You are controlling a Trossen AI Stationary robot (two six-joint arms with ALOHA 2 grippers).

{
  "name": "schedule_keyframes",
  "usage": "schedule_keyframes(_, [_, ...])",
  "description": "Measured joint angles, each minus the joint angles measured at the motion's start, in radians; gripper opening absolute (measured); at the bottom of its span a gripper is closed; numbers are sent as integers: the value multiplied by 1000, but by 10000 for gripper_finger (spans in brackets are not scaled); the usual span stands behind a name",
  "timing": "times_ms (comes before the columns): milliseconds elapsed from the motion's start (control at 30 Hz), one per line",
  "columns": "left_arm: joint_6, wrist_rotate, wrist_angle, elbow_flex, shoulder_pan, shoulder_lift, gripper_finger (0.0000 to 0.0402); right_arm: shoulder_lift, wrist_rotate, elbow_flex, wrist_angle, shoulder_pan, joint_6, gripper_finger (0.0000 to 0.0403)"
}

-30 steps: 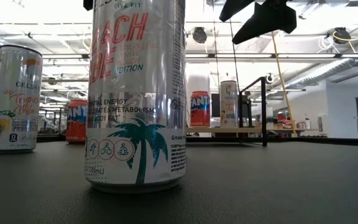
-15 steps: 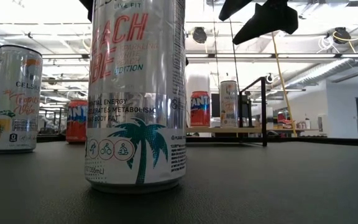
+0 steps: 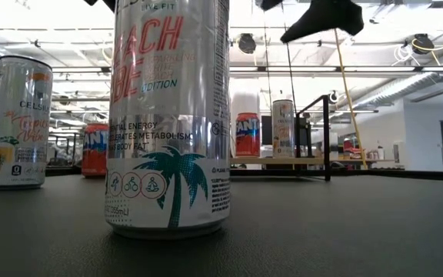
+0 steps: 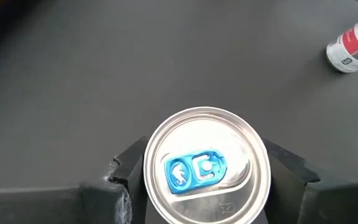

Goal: Place canned beverage on shelf
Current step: Put the top blue soda can on the shelf

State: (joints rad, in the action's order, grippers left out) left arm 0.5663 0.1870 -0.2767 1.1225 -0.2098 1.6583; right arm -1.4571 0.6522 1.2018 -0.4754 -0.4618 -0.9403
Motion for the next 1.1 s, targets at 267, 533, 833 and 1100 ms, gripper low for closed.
schedule_keyframes(267, [-171,-134,36,-1,50,-177,214,182,-102,0,8,20,115,278])
schedule_keyframes(533, [-408,-357,355,0,103,-352,214,288,-446,0,131,107,229,346])
schedule_keyframes(833, [-449,-518,465,1,140,-375,214,269,-634,1,292,219,268,397])
schedule_keyframes(1100, [-477,-552,469,1,145,-370,214,213,-858,1,419,327,240,394])
